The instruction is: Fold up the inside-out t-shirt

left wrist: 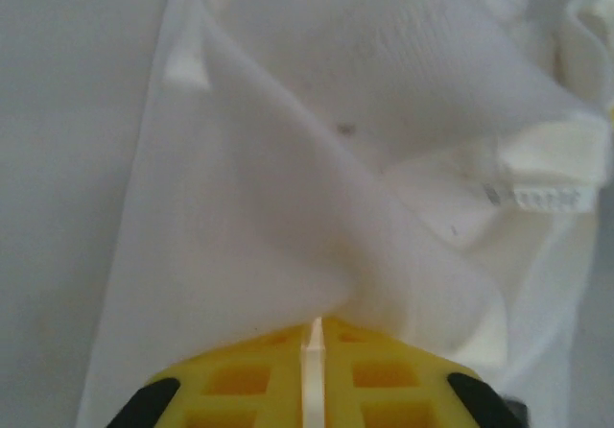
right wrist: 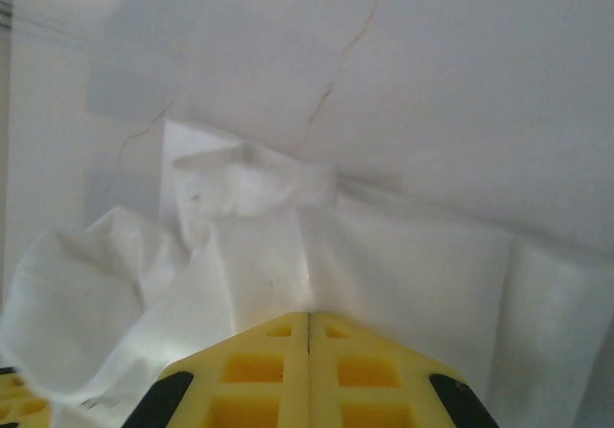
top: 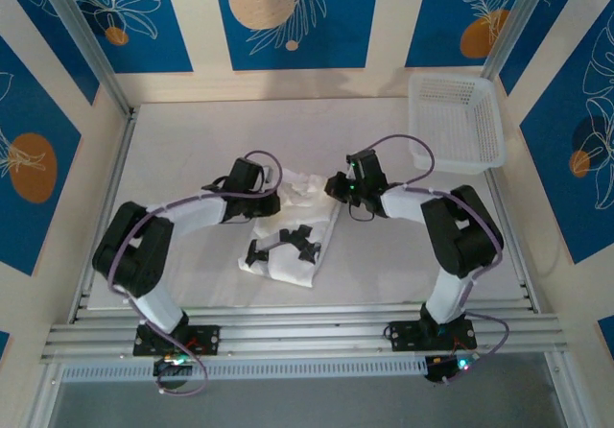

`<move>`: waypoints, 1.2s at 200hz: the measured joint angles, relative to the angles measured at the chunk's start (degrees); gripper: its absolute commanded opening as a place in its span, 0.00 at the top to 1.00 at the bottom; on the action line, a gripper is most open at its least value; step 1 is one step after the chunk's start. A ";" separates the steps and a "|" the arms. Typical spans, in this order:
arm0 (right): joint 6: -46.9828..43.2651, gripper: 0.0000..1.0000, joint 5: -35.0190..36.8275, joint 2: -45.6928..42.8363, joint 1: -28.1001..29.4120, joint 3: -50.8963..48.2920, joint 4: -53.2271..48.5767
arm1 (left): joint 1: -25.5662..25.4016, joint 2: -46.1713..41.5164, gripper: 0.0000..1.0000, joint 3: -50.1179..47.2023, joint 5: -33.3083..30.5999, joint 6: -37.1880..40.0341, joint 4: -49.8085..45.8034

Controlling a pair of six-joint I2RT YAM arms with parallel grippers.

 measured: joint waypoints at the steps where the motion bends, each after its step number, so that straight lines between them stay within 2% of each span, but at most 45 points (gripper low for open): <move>1: 0.00 0.97 0.00 0.15 -0.04 0.07 -0.02 | 0.02 0.17 0.76 0.13 -0.07 0.15 0.04; 34: -1.22 0.88 -1.14 2.67 -2.03 1.03 -1.75 | 0.83 7.08 0.68 7.67 -3.02 1.14 1.40; 64: -3.48 0.57 0.07 -3.34 -2.78 -0.74 -4.83 | 1.38 10.78 0.56 14.93 -4.31 1.88 1.86; 81: -4.57 0.45 1.11 -9.73 -3.23 -3.74 -5.53 | 1.66 11.08 0.46 17.09 -4.55 2.78 2.51; 99: -5.25 0.41 1.73 -13.60 -4.20 -5.64 -6.19 | 2.01 11.08 0.35 18.58 -5.44 4.24 2.58; 128: -5.84 0.36 1.84 -10.38 -5.66 -4.66 -9.03 | 3.32 12.46 0.29 21.57 -5.77 7.69 1.25; 178: -7.02 0.35 0.66 0.37 -5.77 3.45 -13.92 | 4.90 19.26 0.26 27.52 -3.56 12.46 -3.21; 213: -7.19 0.39 -1.75 5.29 -5.68 9.25 -13.94 | 5.03 22.67 0.26 28.15 -0.11 12.26 -4.09; 226: -7.28 0.50 -2.40 6.14 -5.55 10.03 -13.79 | 5.14 23.10 0.25 27.96 1.01 11.45 -3.76; 240: -7.06 0.71 -3.19 6.93 -5.42 10.47 -13.86 | 5.51 23.06 0.23 27.58 2.49 10.01 -2.67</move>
